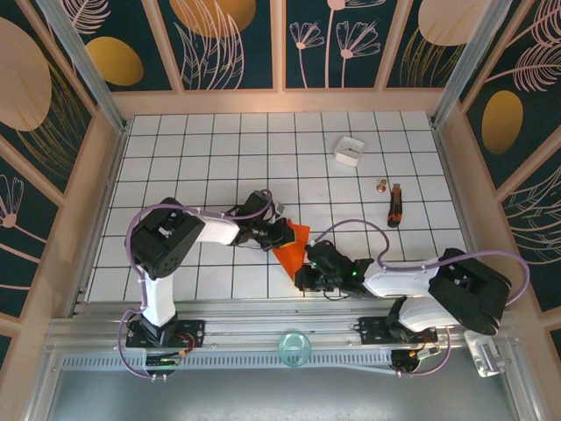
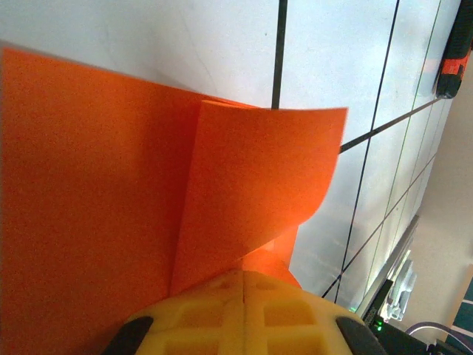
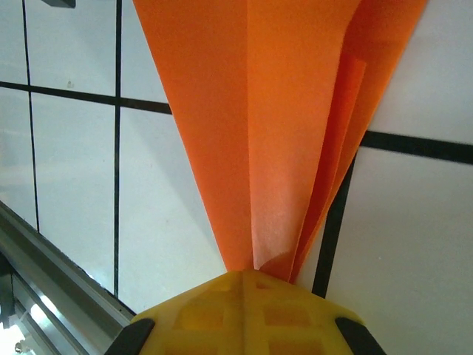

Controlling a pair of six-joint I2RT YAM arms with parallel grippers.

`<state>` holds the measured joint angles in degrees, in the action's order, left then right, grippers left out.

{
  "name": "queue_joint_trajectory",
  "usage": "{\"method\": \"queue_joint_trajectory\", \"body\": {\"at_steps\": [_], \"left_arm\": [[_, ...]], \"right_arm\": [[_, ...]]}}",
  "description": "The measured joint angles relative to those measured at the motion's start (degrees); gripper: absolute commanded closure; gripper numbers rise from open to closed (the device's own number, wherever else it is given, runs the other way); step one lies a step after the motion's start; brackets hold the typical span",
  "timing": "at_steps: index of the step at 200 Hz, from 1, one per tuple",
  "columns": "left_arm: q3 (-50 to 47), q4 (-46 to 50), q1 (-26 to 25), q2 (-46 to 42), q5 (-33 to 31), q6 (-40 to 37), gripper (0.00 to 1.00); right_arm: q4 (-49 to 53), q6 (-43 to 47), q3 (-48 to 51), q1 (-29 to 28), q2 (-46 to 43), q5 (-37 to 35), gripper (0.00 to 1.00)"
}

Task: Fold a paper plane with a square sheet of paper (pick it up from the middle)
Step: Perform the fourth fold on the wing at the bottom-center of the table.

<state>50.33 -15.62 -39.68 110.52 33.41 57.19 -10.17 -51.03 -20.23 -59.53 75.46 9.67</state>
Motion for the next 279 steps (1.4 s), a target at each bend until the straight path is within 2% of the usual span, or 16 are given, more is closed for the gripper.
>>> {"method": "queue_joint_trajectory", "body": {"at_steps": [70, 105, 170, 197, 279], "left_arm": [[0.3, 0.6, 0.0, 0.0, 0.0, 0.0, 0.99], [0.7, 1.2, 0.0, 0.2, 0.0, 0.0, 0.99], [3.7, 2.3, 1.9, 2.0, -0.6, -0.6, 0.99], [5.4, 3.0, 3.0, 2.9, -1.1, -1.3, 0.99], [6.0, 3.4, 3.4, 3.2, -1.0, -1.7, 0.99]], "right_arm": [[0.2, -2.3, 2.5, -2.7, -3.2, -0.3, 1.00], [4.7, -2.0, 2.7, -2.6, -6.3, 1.1, 1.00], [11.3, 2.7, -0.3, 10.5, -14.5, 5.6, 1.00], [11.3, 4.9, -2.6, 12.7, -12.5, 6.9, 1.00], [7.0, 10.9, -10.6, 14.4, 4.7, 9.6, 1.00]]}}
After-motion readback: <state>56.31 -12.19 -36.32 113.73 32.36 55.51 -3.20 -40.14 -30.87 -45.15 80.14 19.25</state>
